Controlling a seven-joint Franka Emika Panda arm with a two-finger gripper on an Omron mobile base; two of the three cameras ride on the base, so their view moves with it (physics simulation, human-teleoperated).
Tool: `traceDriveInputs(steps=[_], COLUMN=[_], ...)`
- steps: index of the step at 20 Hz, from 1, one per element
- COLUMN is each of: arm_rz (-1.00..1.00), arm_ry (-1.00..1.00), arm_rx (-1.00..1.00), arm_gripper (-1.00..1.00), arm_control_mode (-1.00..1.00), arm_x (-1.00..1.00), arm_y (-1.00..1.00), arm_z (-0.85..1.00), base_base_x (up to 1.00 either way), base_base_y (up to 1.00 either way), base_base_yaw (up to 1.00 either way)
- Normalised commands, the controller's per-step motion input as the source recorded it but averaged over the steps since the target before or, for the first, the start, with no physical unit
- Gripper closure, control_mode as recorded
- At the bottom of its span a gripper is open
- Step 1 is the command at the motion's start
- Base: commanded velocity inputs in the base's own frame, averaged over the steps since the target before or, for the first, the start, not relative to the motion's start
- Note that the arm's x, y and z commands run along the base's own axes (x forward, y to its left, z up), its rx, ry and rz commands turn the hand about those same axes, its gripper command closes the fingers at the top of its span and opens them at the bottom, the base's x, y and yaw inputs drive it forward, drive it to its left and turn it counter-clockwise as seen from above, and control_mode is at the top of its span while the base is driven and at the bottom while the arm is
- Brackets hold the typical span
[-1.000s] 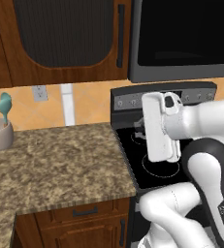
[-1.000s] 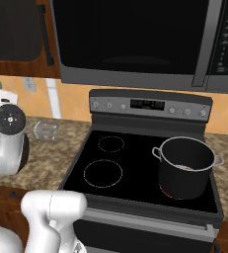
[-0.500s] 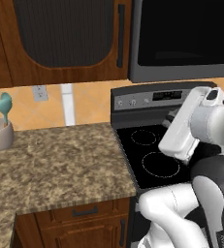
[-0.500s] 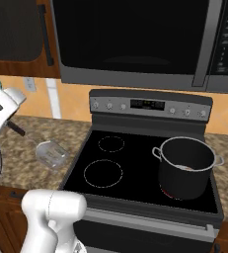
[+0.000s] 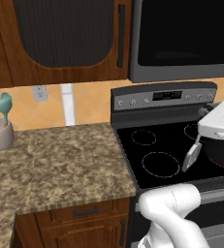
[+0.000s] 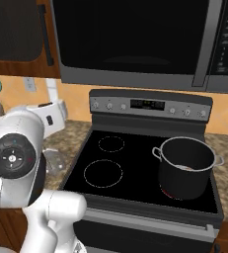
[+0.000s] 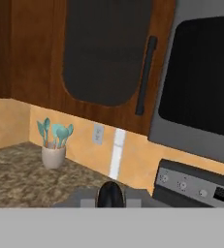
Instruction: Put the squash and onion in the pot. Retrieve the spatula and lightly stir the vegetables in the pot.
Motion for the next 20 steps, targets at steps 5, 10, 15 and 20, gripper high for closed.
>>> traceDriveInputs(steps=[5, 10, 15, 20], arm_rz=[-0.12, 0.0, 0.0, 0.0], arm_ry=[-0.01, 0.0, 0.0, 0.0], arm_rx=[0.14, 0.0, 0.0, 0.0], arm_gripper=[1.0, 1.0, 1.0, 1.0], arm_control_mode=[-1.0, 1.0, 1.0, 1.0], arm_x=[-0.11, 0.0, 0.0, 0.0], arm_y=[0.15, 0.0, 0.0, 0.0], arm_z=[0.0, 0.0, 0.0, 0.0], base_base_x=[0.0, -0.01, 0.0, 0.0], base_base_y=[0.0, -0.4, -1.0, -0.97], base_base_yaw=[0.0, -0.02, -0.03, -0.07])
